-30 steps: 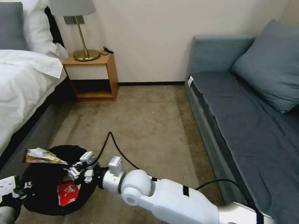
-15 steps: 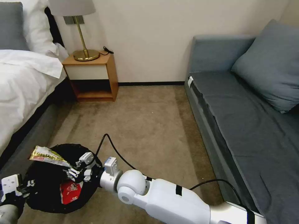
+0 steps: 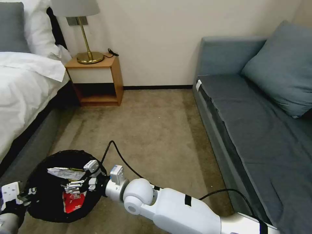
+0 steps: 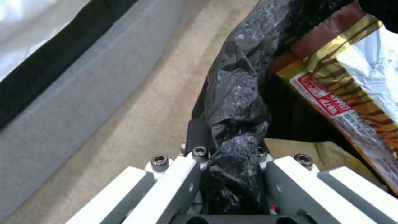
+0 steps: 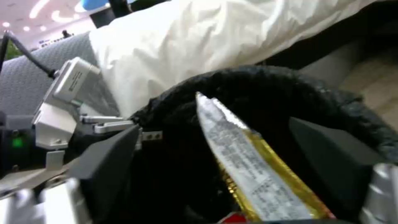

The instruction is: Pick up the trash bin, then pick up the garbage on the floor and place it into the trash bin.

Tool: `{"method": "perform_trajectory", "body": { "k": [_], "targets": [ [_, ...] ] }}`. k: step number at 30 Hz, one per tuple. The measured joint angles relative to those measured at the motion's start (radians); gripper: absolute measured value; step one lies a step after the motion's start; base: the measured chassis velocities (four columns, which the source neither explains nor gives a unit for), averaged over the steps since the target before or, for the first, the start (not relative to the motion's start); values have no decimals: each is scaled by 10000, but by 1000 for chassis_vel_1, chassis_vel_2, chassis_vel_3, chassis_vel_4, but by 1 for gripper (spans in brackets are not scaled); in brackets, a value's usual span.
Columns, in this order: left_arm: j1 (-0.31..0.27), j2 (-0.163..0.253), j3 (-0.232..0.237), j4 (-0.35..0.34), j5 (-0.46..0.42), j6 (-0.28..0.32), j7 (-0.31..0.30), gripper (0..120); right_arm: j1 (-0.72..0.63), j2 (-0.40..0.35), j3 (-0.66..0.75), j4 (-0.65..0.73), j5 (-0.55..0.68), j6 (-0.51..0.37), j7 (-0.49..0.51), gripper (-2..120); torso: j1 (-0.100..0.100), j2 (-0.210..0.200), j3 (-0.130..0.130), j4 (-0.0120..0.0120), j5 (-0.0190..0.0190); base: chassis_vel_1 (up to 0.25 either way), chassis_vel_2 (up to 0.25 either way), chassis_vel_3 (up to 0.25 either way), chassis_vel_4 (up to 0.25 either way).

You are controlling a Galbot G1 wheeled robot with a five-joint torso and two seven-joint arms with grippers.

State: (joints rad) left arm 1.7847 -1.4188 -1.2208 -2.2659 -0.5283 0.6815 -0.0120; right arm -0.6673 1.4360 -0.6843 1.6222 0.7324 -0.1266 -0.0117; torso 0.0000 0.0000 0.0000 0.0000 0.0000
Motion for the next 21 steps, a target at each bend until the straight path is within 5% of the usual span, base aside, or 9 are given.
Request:
{"method": "perform_trajectory", "body": {
  "k": [14, 21],
  "targets": [
    [-288, 110, 11, 433, -894, 129, -280, 3, -1191, -1625, 1790, 1351, -2549, 266, 725, 100, 1, 0, 0, 0, 2, 0, 0, 0, 0],
    [-401, 240, 67, 817, -1009, 129, -324, 3, -3715, -2762, 5066, 2539, -4352, 935, 658, 100, 0, 0, 0, -1, 3, 0, 0, 0, 0]
  ]
}}
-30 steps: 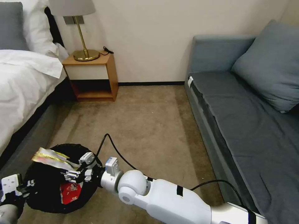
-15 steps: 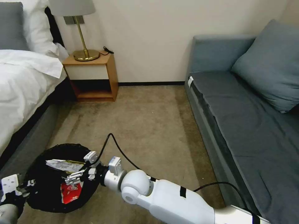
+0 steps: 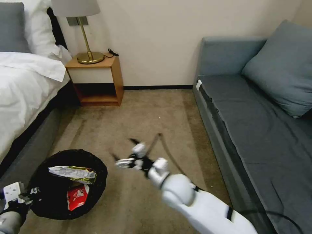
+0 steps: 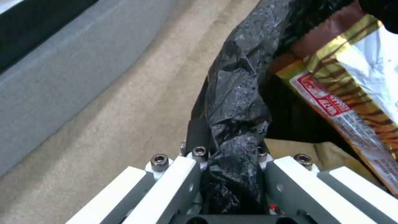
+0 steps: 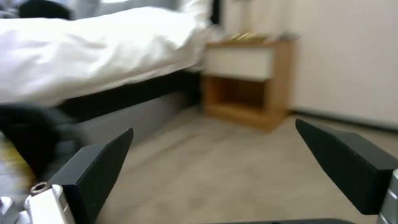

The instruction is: Pick up the trash bin, then pick up the garbage on the floor and place it into the trash bin.

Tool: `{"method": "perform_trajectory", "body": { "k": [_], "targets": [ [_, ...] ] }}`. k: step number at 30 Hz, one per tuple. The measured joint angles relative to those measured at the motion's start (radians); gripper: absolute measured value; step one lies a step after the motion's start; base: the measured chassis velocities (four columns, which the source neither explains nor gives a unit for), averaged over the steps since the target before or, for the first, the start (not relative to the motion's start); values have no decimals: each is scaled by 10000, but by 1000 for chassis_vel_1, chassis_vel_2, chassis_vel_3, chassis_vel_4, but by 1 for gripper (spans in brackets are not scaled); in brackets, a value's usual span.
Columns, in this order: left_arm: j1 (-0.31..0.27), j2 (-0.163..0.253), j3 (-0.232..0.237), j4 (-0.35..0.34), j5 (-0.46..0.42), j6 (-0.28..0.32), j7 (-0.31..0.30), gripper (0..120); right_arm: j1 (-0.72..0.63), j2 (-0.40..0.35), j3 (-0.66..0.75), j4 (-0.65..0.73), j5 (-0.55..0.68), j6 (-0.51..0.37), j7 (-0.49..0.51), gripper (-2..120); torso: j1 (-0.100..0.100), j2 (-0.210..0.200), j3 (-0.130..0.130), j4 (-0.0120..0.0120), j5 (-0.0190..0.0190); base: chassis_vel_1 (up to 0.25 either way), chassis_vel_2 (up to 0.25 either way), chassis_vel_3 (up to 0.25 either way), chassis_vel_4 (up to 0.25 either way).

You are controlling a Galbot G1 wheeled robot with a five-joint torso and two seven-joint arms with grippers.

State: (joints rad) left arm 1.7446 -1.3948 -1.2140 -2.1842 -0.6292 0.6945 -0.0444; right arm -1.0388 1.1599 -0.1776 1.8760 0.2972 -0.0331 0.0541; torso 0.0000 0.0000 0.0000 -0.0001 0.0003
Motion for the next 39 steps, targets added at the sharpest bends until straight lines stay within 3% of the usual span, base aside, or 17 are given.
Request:
{"method": "perform_trajectory", "body": {
  "k": [1, 3, 6, 13, 19, 30, 35, 37, 39],
  "targets": [
    [-37, 47, -4, 95, -23, -3, 0, 3, -686, -128, 830, 133, -679, 542, -106, 100, 0, 0, 0, 0, 1, 0, 0, 0, 0],
    [-46, 69, -6, 122, -32, -4, 0, 3, -985, -154, 1164, 181, -901, 749, -126, 100, 0, 0, 0, 2, 1, 0, 0, 0, 0],
    [-109, 242, 1, 382, -35, -24, 0, 3, -2910, -6, 3157, 536, -1585, 1641, -134, 100, 0, 0, 0, -1, 1, 0, 0, 0, 0],
    [-151, 277, -90, 530, -165, -41, 9, 3, -4483, 584, 4671, 1048, -1563, 2279, -299, 100, 0, 0, -1, 1, -2, 0, 0, 0, 0],
    [-206, 241, -222, 597, -364, -52, 12, 3, -5548, 1069, 5209, 1315, -1536, 2804, -334, 100, 0, 0, -1, 0, -2, 0, 0, 0, 0],
    [-298, 153, -176, 592, -535, -71, -94, 3, -5678, 1230, 5267, 1368, -1499, 2852, -322, 100, 0, 0, 0, 3, -3, 0, 0, 0, 0],
    [-596, 263, -72, 1125, -1981, -279, -1086, 3, -5642, 1224, 5228, 1364, -1484, 2845, -318, 100, 1, 0, 0, 1, -4, 0, 0, 0, 0],
    [-609, 273, -71, 1156, -2039, -279, -1122, 3, -5641, 1224, 5227, 1363, -1483, 2843, -317, 100, 0, 0, 0, 1, -4, 0, 0, 0, 0],
    [-882, 444, -86, 1630, -3167, -239, -1745, 3, -5628, 1222, 5214, 1358, -1481, 2832, -315, 100, 1, 0, 1, 2, -4, 0, 0, 0, 0]
  ]
}}
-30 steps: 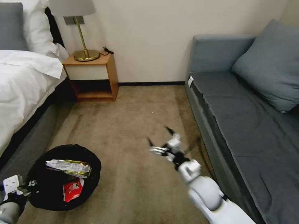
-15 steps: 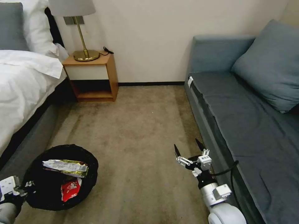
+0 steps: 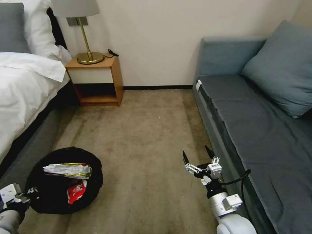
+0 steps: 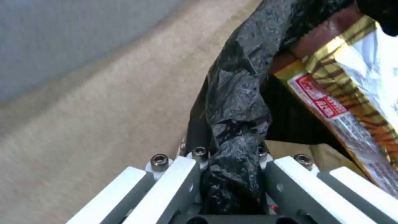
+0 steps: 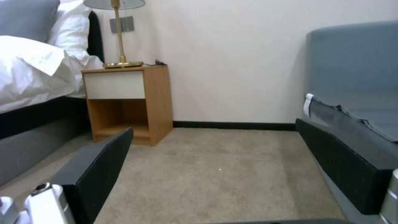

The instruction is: Pick up the trash bin, then pick up the garbage on the floor and place it into the trash bin.

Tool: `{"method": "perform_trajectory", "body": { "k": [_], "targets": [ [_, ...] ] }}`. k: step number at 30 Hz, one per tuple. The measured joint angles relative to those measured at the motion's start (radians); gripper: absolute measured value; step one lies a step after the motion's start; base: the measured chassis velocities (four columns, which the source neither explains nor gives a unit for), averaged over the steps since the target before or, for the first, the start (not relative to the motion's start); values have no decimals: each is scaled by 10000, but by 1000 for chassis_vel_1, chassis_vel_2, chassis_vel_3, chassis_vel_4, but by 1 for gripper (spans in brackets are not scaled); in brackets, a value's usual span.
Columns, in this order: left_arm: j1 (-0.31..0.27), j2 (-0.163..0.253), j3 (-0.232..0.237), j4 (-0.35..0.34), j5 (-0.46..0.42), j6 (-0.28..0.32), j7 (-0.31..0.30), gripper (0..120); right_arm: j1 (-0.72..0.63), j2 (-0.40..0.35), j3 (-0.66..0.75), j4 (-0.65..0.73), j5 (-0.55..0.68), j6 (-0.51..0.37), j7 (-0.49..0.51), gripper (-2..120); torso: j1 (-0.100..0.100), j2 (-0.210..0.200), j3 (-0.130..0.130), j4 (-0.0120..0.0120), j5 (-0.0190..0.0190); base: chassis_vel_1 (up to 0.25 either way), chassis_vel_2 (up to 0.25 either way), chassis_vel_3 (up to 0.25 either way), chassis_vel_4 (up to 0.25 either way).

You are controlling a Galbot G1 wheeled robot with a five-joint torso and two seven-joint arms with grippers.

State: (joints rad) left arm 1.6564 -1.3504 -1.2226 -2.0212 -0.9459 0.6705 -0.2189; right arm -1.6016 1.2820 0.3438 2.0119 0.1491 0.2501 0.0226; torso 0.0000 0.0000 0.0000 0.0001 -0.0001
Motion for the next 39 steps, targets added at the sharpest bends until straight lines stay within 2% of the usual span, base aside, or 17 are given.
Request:
{"method": "perform_trajectory", "body": {
  "k": [2, 3, 4, 6, 8, 12, 15, 19, 21, 22, 26, 29, 30, 33, 35, 38, 39],
  "targets": [
    [-37, 17, -2, 49, -137, 11, -93, 3, 2, 0, -1, 0, 0, -1, 0, 100, 0, 0, 0, 0, 0, 0, 0, 0, 0],
    [-298, 109, -31, 360, -994, 85, -718, 3, 8, -1, -5, -3, 3, -7, 3, 100, 0, 0, 0, -1, -1, 0, 0, 0, 0],
    [-466, 156, -61, 564, -1366, 119, -1049, 3, 11, -2, -8, -5, 4, -10, 4, 100, 0, 0, 0, -2, 1, 0, 0, 0, 0],
    [-597, 195, -69, 741, -1548, 123, -1251, 3, 12, -2, -12, -6, 4, -11, 4, 100, 0, 1, 0, -2, 0, 0, 0, 0, 0],
    [-814, 328, -71, 1239, -1795, 109, -1599, 3, 17, -3, -16, -9, 6, -15, 7, 100, 0, 0, 0, -2, -3, 0, 0, 0, 0],
    [-895, 425, -48, 1573, -1922, 117, -1707, 3, 22, -6, -22, -12, 8, -20, 8, 100, 0, 0, 0, 0, -2, 0, 0, 0, 0],
    [-938, 460, -16, 1715, -1873, 125, -1705, 10, 24, -7, -24, -14, 10, -23, 8, 100, 0, 0, 0, -2, 0, 0, 0, 0, 0],
    [-904, 519, 21, 1798, -1572, 179, -1526, 26, 27, -10, -28, -18, 13, -26, 8, 100, 0, 0, 0, 0, 2, 0, 0, 0, 0],
    [-900, 522, 22, 1798, -1534, 186, -1511, 29, 28, -10, -29, -19, 14, -27, 8, 100, 0, 0, 0, -1, 2, 0, 0, 0, 0],
    [-868, 533, 16, 1791, -1445, 196, -1475, 36, 30, -10, -30, -20, 14, -28, 8, 100, 0, 0, 0, -1, 2, 0, 0, 0, 0],
    [-726, 533, -46, 1579, -1172, 205, -1383, 48, 32, -10, -32, -21, 15, -30, 9, 100, 0, 0, 0, -1, 1, 0, 0, 0, 0],
    [-410, 459, -241, 982, -600, 226, -1092, 63, 34, -10, -33, -22, 15, -30, 9, 100, 0, 0, 0, -1, 1, 0, 0, 0, 0],
    [-410, 459, -241, 982, -600, 226, -1092, 63, 34, -10, -33, -22, 15, -30, 9, 100, 0, 0, 0, -1, 1, 0, 0, 0, 0],
    [61, 256, -382, 197, -21, 38, -810, 77, 34, -11, -33, -21, 15, -31, 8, 100, 0, 0, 0, 0, 1, 0, 0, 0, 0],
    [111, 227, -394, 106, 61, -11, -784, 79, 34, -11, -33, -22, 15, -31, 9, 100, -1, 0, 0, 0, 2, 0, 0, 0, 0],
    [471, -2, -433, -556, 783, -683, -377, 94, 35, -11, -34, -22, 15, -31, 9, 100, 0, 0, 0, -1, 2, 0, 0, 0, 0],
    [696, -121, -217, -876, 1516, -1584, 60, 98, 36, -10, -34, -22, 15, -31, 8, 100, 0, 0, -1, -1, 5, 0, 0, 0, 0]
  ]
}}
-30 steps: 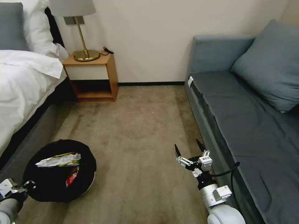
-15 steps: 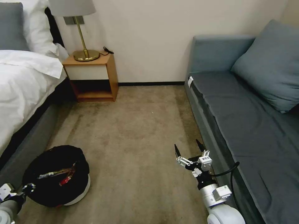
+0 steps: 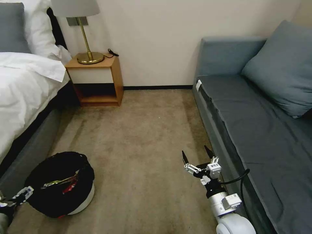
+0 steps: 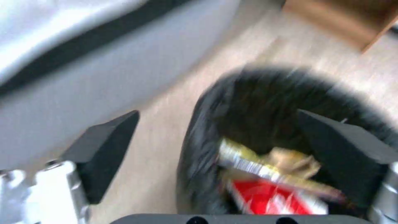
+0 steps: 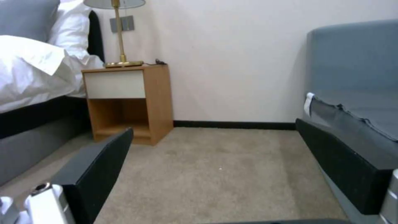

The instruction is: Pick up the trash bin, then pick up the garbage on the floor and place it into the trash bin.

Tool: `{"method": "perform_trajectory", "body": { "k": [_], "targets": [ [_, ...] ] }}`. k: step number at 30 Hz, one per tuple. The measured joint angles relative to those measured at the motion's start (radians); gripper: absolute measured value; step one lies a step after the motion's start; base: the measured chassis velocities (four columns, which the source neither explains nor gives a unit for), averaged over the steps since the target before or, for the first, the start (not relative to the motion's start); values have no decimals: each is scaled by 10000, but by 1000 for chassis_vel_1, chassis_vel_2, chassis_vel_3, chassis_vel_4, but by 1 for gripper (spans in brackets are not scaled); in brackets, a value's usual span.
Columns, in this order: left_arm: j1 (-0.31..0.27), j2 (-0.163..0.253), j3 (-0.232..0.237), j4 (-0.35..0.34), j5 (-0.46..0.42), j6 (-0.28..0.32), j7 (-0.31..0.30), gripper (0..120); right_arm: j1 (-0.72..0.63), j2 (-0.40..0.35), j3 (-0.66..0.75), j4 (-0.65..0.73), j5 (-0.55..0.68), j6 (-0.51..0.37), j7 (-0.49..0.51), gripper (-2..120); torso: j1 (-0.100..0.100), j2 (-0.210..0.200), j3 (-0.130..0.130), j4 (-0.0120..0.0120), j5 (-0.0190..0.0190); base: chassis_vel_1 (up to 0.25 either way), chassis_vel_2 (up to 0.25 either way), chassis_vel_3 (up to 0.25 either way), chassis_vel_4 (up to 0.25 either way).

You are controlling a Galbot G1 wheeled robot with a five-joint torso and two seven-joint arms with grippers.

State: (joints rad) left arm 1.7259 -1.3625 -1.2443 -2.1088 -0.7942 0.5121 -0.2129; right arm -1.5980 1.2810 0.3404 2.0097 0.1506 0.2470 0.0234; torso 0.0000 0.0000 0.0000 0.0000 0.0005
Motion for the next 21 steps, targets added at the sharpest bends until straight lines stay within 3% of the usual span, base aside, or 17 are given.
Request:
{"method": "perform_trajectory", "body": {
  "k": [1, 4, 5, 8, 10, 12, 13, 15, 17, 18, 21],
  "targets": [
    [0, 0, 0, 0, 0, 0, 0, 98, 0, 0, 0, 0, 0, 0, 0, 100, 0, 0, 0, 0, 0, 0, 0, 0, 0],
    [373, -266, 867, -432, 1499, -2126, 948, 100, 0, -1, 0, 0, 1, 0, 0, 100, 0, 0, 0, -1, -4, 0, 0, 0, 0],
    [373, -266, 867, -432, 1499, -2126, 948, 100, 0, -1, 0, 0, 1, 0, 0, 100, 0, 0, 0, -1, -4, 0, 0, 0, 0],
    [530, -573, 1373, -621, 2432, -3625, 1635, 100, 0, -1, 0, 0, 1, -1, 0, 100, 0, 0, 0, -2, -6, 0, 0, 0, 0],
    [552, -605, 1416, -636, 2591, -3840, 1701, 100, 0, -1, 0, -1, 0, -1, 0, 100, 0, 0, 0, -1, -6, 0, 0, 0, 0],
    [803, -883, 1777, -806, 3810, -5410, 2161, 100, 0, 0, 0, -1, 1, -1, 0, 100, 0, 0, 0, 0, -3, 0, 0, 0, 0],
    [803, -883, 1777, -806, 3810, -5410, 2161, 100, 0, 0, 0, -1, 1, -1, 0, 100, 0, 0, 0, 0, -3, 0, 0, 0, 0],
    [890, -962, 2099, -806, 4459, -6145, 2344, 100, 0, -1, -1, -1, 1, -1, 0, 100, 0, 0, 0, 1, -3, 0, 0, 0, 0],
    [1136, -990, 2857, -719, 5280, -6850, 2469, 100, 0, -1, -1, -1, 1, -1, 0, 100, 0, 0, 0, -1, -5, 0, 0, 0, 0],
    [1136, -990, 2857, -719, 5280, -6850, 2469, 100, 0, -1, -1, -1, 1, -1, 0, 100, 0, 0, 0, -1, -5, 0, 0, 0, 0],
    [1196, -1114, 3690, -536, 6094, -7482, 2460, 100, 0, -1, -1, -1, 1, -1, 0, 100, 0, 0, 0, 0, -3, 0, 0, 0, 0]
  ]
}}
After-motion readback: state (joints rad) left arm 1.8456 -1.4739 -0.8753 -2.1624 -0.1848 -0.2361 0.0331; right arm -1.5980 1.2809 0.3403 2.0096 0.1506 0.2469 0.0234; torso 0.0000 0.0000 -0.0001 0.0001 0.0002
